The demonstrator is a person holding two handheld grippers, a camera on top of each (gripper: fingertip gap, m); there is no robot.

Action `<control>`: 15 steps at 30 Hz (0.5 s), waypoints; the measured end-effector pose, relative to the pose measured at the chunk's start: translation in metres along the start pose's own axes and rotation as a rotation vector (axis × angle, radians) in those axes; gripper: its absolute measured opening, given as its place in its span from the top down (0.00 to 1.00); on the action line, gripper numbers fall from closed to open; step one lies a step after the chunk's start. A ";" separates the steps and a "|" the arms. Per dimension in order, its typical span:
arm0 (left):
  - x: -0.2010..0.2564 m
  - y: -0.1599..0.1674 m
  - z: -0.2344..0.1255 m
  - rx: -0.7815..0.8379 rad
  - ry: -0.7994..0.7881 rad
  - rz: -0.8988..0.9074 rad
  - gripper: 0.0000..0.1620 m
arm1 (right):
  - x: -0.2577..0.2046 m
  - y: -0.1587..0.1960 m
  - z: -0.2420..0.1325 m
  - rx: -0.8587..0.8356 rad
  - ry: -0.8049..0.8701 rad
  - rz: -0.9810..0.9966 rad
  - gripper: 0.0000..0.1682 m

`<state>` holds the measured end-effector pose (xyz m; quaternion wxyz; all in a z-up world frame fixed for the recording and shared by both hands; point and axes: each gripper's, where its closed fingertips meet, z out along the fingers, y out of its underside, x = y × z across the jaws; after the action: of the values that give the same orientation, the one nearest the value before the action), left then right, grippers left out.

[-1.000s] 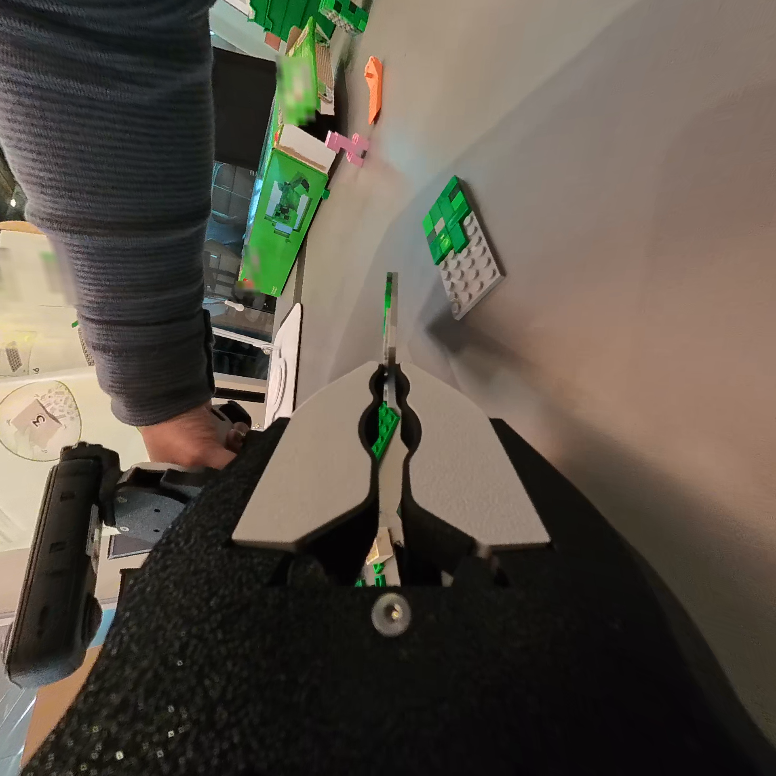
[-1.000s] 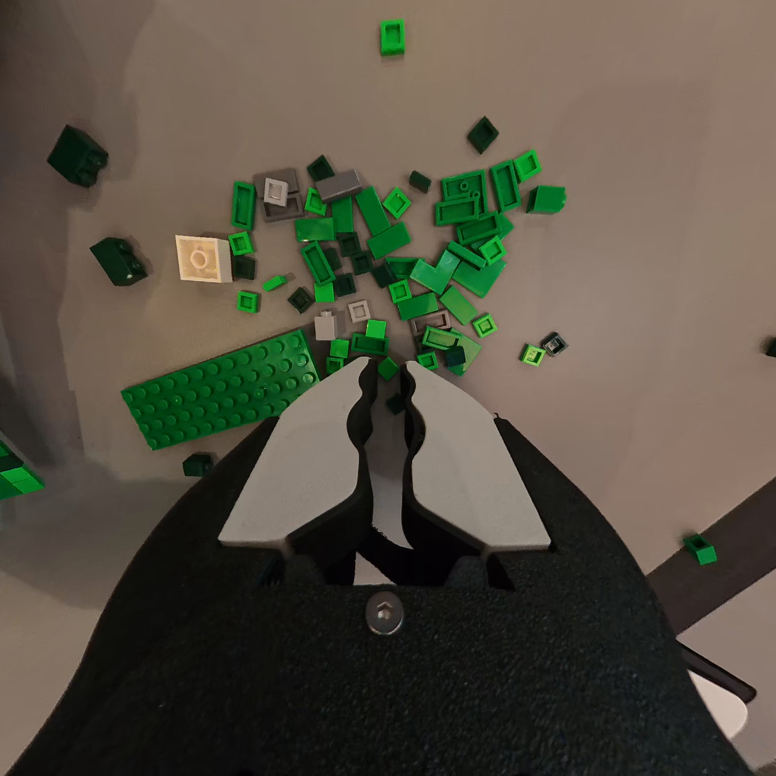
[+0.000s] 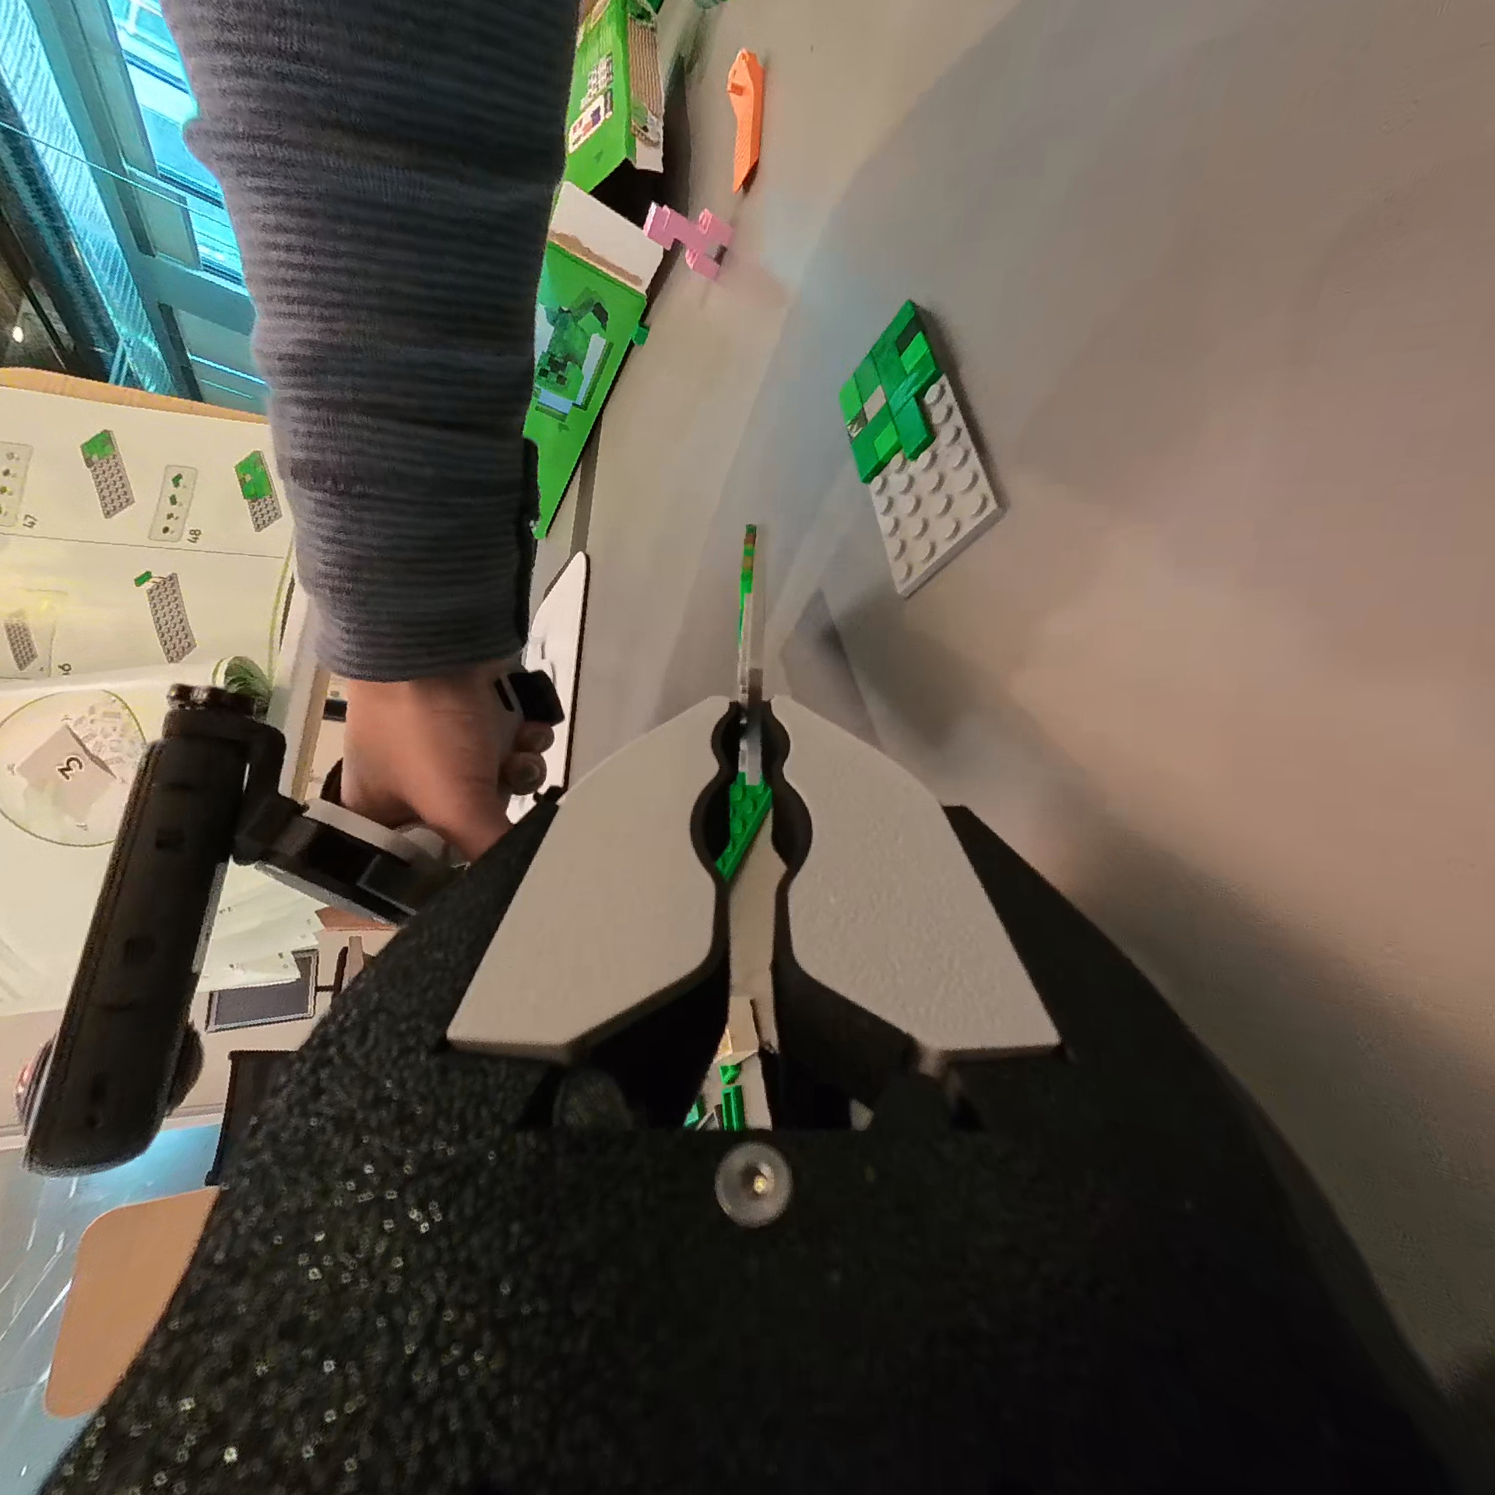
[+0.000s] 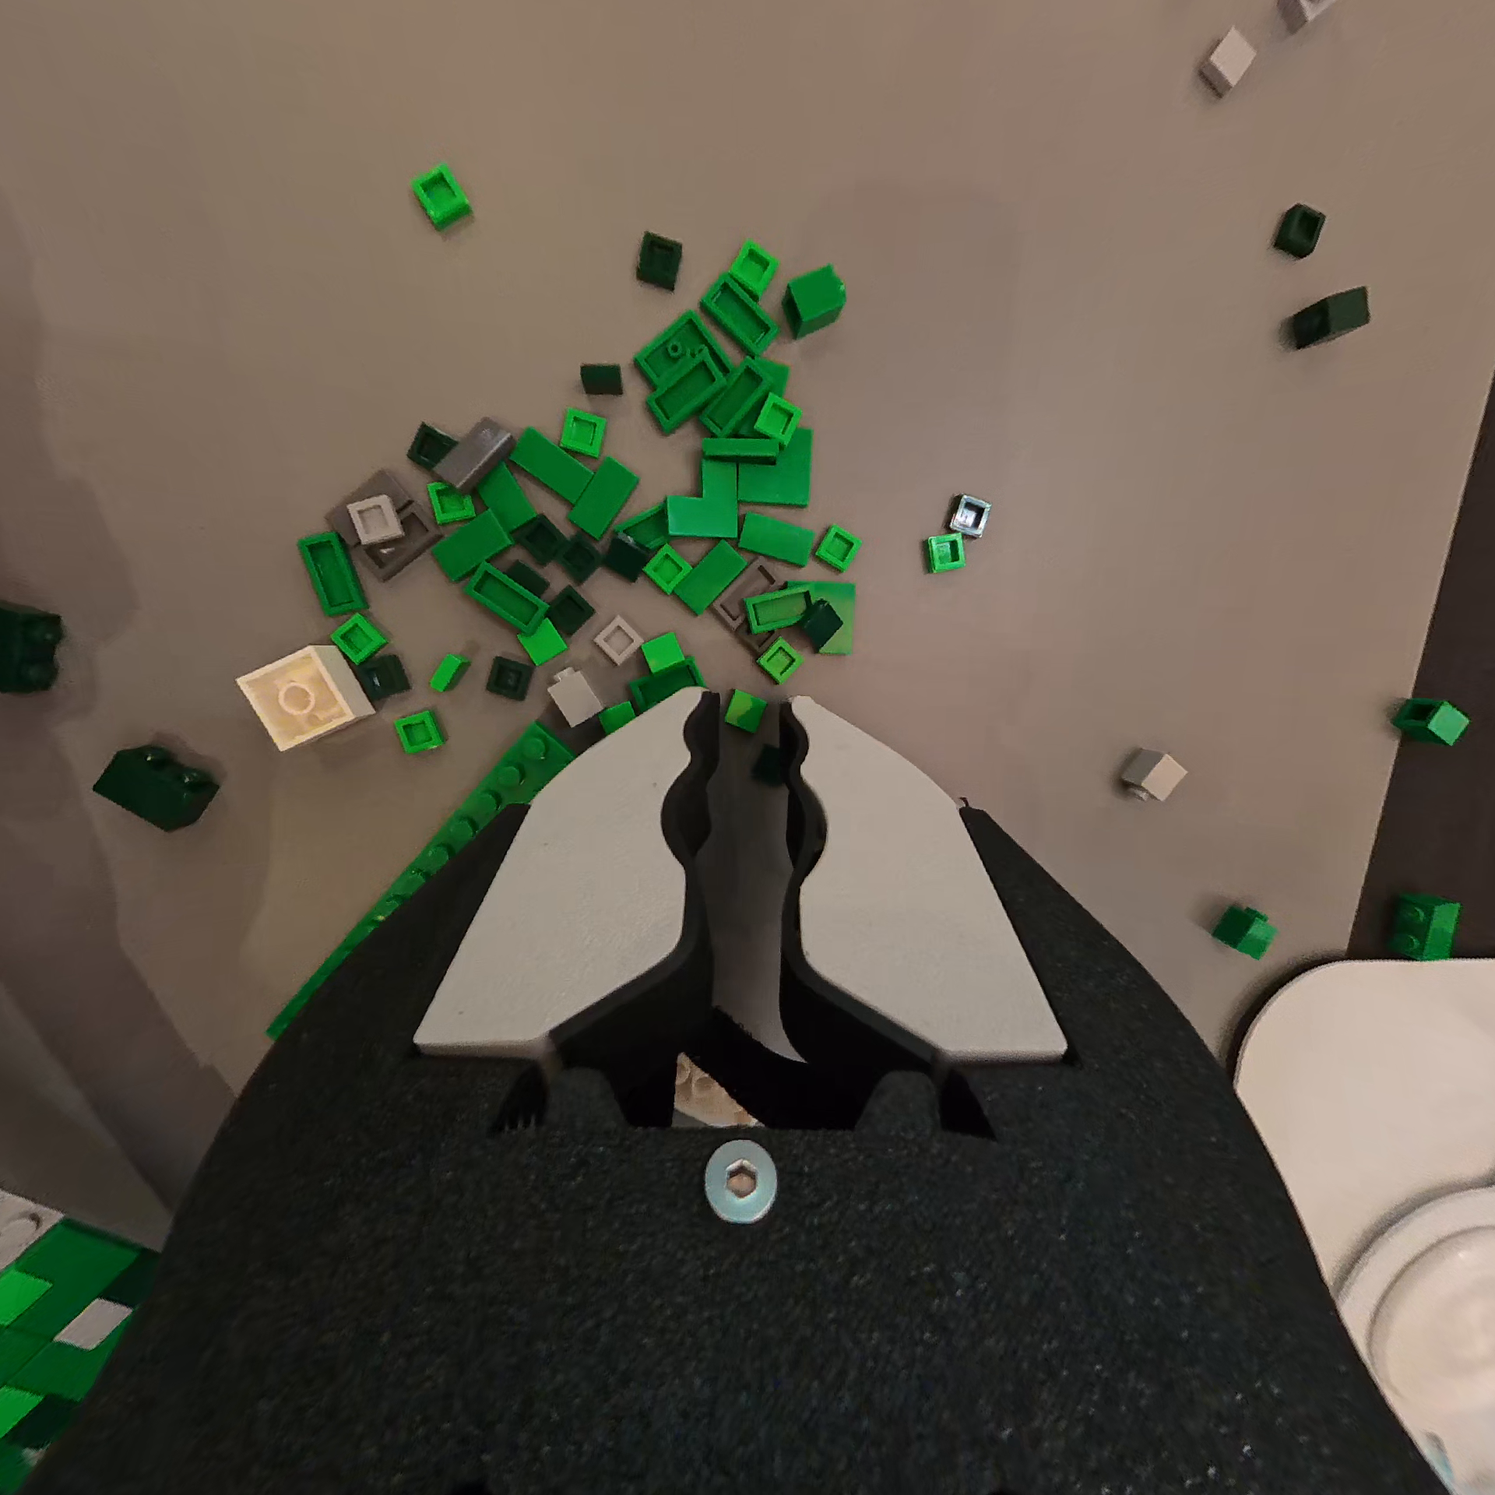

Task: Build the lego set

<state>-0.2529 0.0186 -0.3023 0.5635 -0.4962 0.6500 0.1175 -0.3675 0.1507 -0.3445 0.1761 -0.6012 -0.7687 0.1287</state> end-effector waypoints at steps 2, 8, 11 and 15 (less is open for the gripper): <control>0.000 0.000 0.000 -0.001 0.001 0.000 0.98 | 0.001 0.000 0.000 -0.002 -0.002 0.007 0.92; 0.001 0.000 0.000 -0.002 0.004 -0.002 0.98 | 0.001 -0.001 0.001 -0.012 -0.005 0.000 0.93; 0.001 0.000 0.000 -0.003 0.005 -0.001 0.98 | 0.000 -0.001 0.001 -0.016 -0.002 -0.007 0.93; 0.001 0.001 0.000 -0.006 0.005 -0.003 0.98 | 0.000 -0.001 0.001 -0.019 0.000 -0.012 0.94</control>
<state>-0.2532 0.0189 -0.3033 0.5606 -0.4990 0.6503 0.1175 -0.3686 0.1507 -0.3449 0.1712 -0.5981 -0.7736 0.1205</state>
